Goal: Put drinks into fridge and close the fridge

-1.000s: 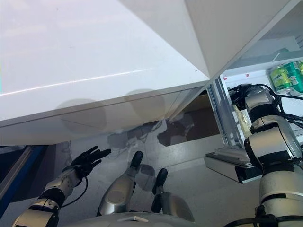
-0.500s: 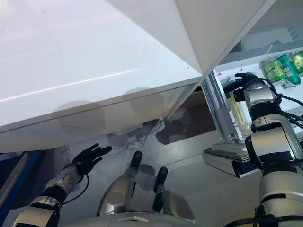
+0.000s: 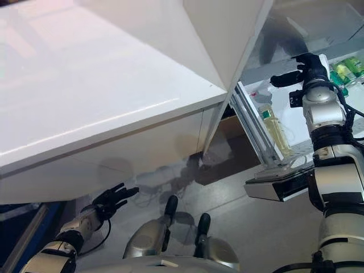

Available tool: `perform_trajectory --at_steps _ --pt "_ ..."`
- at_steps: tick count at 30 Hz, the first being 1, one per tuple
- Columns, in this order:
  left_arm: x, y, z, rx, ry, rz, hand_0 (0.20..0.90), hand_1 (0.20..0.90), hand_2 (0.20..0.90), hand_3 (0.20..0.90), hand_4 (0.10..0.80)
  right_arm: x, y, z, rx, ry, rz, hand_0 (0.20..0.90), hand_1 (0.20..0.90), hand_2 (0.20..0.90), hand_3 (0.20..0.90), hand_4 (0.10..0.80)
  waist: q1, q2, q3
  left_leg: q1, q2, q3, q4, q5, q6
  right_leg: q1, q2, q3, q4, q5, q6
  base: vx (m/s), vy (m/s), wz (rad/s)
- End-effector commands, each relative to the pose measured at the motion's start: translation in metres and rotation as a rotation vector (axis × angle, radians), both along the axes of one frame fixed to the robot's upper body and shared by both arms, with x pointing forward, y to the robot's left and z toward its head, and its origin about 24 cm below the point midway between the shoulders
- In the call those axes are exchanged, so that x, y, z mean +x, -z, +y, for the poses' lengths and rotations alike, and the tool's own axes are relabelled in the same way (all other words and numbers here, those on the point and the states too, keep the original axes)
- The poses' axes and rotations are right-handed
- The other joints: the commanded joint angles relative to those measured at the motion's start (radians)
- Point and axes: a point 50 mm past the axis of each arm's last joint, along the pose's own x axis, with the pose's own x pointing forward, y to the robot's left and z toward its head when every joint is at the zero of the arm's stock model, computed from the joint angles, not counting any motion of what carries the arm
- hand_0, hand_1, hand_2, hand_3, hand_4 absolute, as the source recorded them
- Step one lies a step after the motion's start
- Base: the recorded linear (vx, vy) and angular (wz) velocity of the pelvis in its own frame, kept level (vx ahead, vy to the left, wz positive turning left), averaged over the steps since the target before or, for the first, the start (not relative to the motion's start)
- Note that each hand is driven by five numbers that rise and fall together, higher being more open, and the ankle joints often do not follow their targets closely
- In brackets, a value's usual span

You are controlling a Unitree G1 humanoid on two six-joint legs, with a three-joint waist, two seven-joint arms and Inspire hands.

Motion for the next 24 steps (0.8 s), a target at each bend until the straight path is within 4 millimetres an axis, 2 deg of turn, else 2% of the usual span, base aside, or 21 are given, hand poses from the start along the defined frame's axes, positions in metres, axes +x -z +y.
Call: perform_trajectory --at_steps 1,3,7,10,16,21,24 --pt "-0.037 0.018 0.01 0.036 0.018 0.136 0.9 0.9 0.9 0.9 0.8 -0.02 -0.05 -0.008 -0.186 -0.008 -0.255 0.9 0.9 0.9 0.9 0.8 -0.029 -0.019 -0.197 0.016 -0.027 0.04 0.025 -0.121 0.022 -0.1 -0.013 0.04 0.064 0.044 0.046 0.028 0.017 -0.03" --pt "-0.043 0.02 0.01 0.03 0.018 0.15 0.9 0.9 0.9 0.9 0.8 -0.026 -0.061 -0.001 -0.195 -0.033 -0.342 0.9 0.9 0.9 0.9 0.8 -0.041 -0.015 -0.209 0.027 -0.026 0.043 0.021 -0.122 0.023 -0.093 -0.013 0.044 0.062 0.043 0.047 0.025 0.032 -0.05" --pt "-0.055 0.027 0.005 0.01 0.007 0.167 0.9 0.9 0.9 0.9 0.8 -0.053 -0.084 0.015 -0.213 -0.097 -0.583 0.9 0.9 0.9 0.9 0.8 -0.079 -0.007 -0.233 0.053 -0.023 0.052 0.008 -0.129 0.025 -0.077 -0.009 0.062 0.056 0.037 0.051 -0.001 0.032 -0.1" --pt "-0.062 0.03 0.002 0.002 0.013 0.17 0.9 0.9 0.9 0.9 0.8 -0.071 -0.086 0.018 -0.207 -0.118 -0.692 0.9 0.9 0.9 0.9 0.8 -0.099 -0.007 -0.244 0.063 -0.023 0.057 0.005 -0.132 0.026 -0.069 -0.007 0.071 0.051 0.037 0.054 -0.014 0.011 -0.05" --pt "-0.074 0.035 -0.005 -0.012 0.034 0.17 0.9 0.9 0.9 0.9 0.8 -0.109 -0.085 0.016 -0.186 -0.112 -0.875 0.9 0.9 0.9 0.9 0.8 -0.138 -0.005 -0.268 0.075 -0.022 0.075 -0.001 -0.131 0.024 -0.064 -0.005 0.089 0.042 0.048 0.059 -0.069 0.011 -0.07" --pt "-0.082 0.039 -0.013 -0.018 0.056 0.162 0.9 0.9 0.9 0.9 0.8 -0.143 -0.074 0.007 -0.169 0.015 -1.045 0.9 0.9 0.9 0.9 0.8 -0.167 -0.002 -0.284 0.08 -0.017 0.096 -0.004 -0.135 0.022 -0.063 -0.002 0.102 0.039 0.048 0.063 -0.072 -0.001 -0.08" --pt "-0.088 0.042 -0.019 -0.029 0.075 0.154 0.9 0.9 0.9 0.9 0.8 -0.17 -0.06 -0.003 -0.115 0.144 -1.184 0.9 0.9 0.9 0.9 0.8 -0.183 0.003 -0.29 0.084 -0.015 0.108 -0.006 -0.139 0.023 -0.063 0.001 0.111 0.043 0.045 0.065 -0.093 -0.004 -0.17"
